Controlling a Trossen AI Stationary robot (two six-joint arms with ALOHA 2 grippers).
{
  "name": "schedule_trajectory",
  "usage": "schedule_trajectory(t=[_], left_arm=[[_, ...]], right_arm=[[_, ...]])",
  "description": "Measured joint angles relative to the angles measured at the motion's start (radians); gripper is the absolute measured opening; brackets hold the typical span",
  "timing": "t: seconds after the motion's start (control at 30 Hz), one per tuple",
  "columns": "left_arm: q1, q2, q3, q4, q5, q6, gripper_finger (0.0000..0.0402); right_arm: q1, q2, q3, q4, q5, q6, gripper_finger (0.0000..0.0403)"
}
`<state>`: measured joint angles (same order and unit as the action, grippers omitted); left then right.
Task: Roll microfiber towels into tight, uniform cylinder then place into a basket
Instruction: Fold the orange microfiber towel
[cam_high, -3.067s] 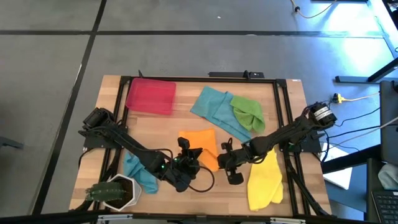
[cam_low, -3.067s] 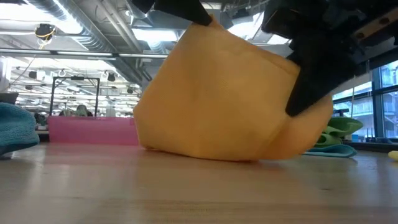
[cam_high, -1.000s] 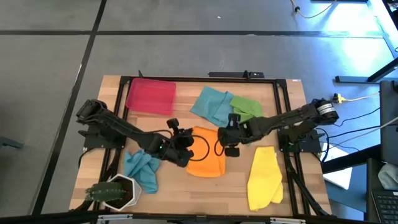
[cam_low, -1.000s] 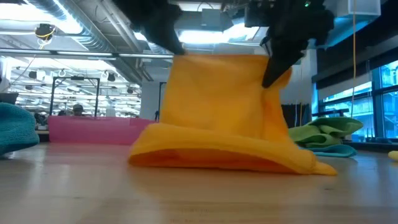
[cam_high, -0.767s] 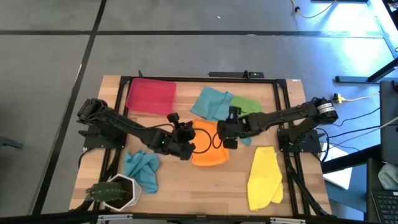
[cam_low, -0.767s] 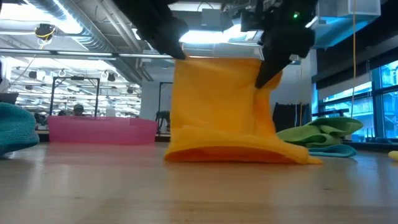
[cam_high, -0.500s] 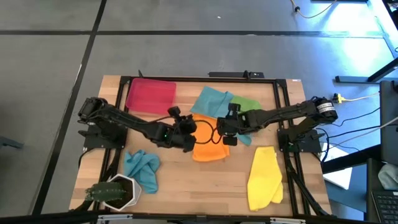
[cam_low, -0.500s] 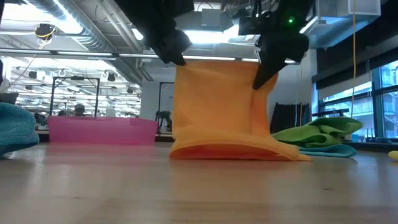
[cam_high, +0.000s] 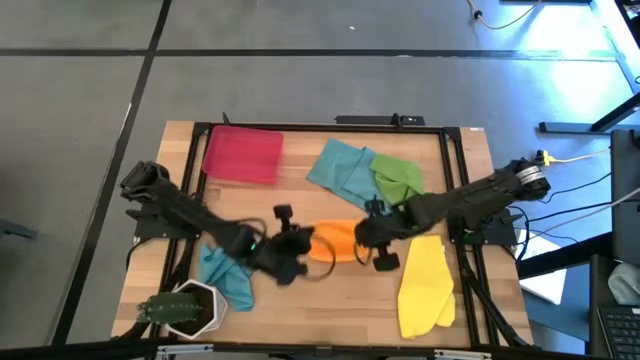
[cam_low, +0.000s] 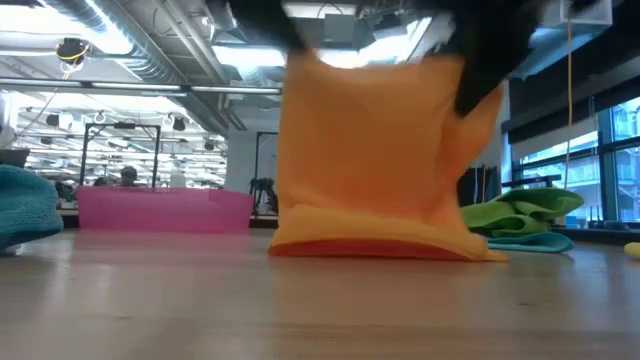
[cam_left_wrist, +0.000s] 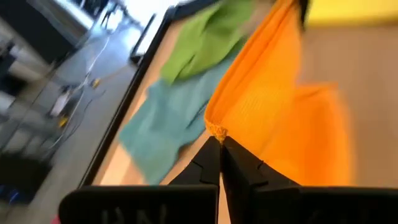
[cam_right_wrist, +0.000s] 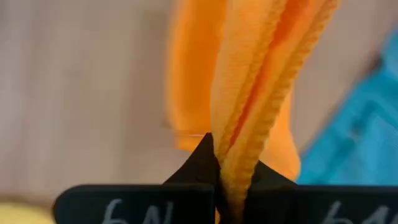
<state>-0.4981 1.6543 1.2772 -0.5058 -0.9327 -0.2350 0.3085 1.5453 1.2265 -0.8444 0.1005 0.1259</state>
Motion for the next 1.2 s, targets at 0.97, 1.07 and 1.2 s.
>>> schedule_trajectory(t=[0.97,1.07,1.2], left_arm=[[-0.007,-0.001,0.104,-0.251,0.195,-0.309,0.0000],[0.061,0.000,0.029,-0.244,0.200,-0.314,0.0000],[0.145,0.000,-0.062,-0.198,0.199,-0.308,0.0000]], right_arm=[[-0.053,-0.204,-0.154,0.085,-0.216,0.230,0.0006],[-0.122,-0.204,-0.236,0.104,-0.185,0.185,0.0006],[-0.196,-0.204,-0.312,0.151,-0.078,0.114,0.0006]])
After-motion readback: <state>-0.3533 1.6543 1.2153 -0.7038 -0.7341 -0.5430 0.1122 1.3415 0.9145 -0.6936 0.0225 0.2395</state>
